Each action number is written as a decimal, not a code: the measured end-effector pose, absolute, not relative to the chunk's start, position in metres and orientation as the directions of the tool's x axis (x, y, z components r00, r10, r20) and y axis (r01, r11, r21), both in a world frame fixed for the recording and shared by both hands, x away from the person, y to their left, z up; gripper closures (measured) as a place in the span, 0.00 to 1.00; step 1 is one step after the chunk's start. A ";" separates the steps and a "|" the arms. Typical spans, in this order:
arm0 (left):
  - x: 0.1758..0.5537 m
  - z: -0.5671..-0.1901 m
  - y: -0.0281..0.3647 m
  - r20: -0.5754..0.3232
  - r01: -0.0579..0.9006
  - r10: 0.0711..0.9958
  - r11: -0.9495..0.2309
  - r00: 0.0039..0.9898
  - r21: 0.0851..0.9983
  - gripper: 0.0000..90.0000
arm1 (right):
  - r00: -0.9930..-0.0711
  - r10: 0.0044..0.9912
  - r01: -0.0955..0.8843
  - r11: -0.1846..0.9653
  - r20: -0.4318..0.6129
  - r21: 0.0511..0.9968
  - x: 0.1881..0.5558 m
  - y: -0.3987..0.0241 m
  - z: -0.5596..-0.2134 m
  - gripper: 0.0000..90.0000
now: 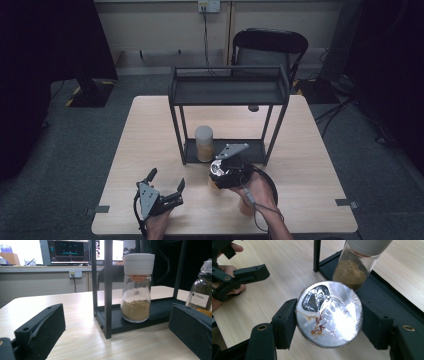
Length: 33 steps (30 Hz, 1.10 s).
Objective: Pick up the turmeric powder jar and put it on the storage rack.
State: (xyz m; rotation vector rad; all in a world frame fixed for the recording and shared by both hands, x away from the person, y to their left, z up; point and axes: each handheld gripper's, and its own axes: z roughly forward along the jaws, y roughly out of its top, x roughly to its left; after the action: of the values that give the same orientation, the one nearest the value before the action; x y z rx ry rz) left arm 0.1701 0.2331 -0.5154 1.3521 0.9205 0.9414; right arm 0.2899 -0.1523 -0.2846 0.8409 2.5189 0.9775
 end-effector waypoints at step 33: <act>0.170 -0.516 0.234 0.006 -0.018 0.931 0.000 0.366 1.000 0.00 | -0.704 0.701 0.419 0.542 -0.117 0.728 0.311 -0.153 -0.280 0.38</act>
State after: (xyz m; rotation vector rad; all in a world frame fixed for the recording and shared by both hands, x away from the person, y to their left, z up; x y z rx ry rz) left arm 0.1703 0.2338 -0.5156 1.3530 0.9159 0.9397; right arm 0.3112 -0.1529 -0.2800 0.9152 2.3866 0.9733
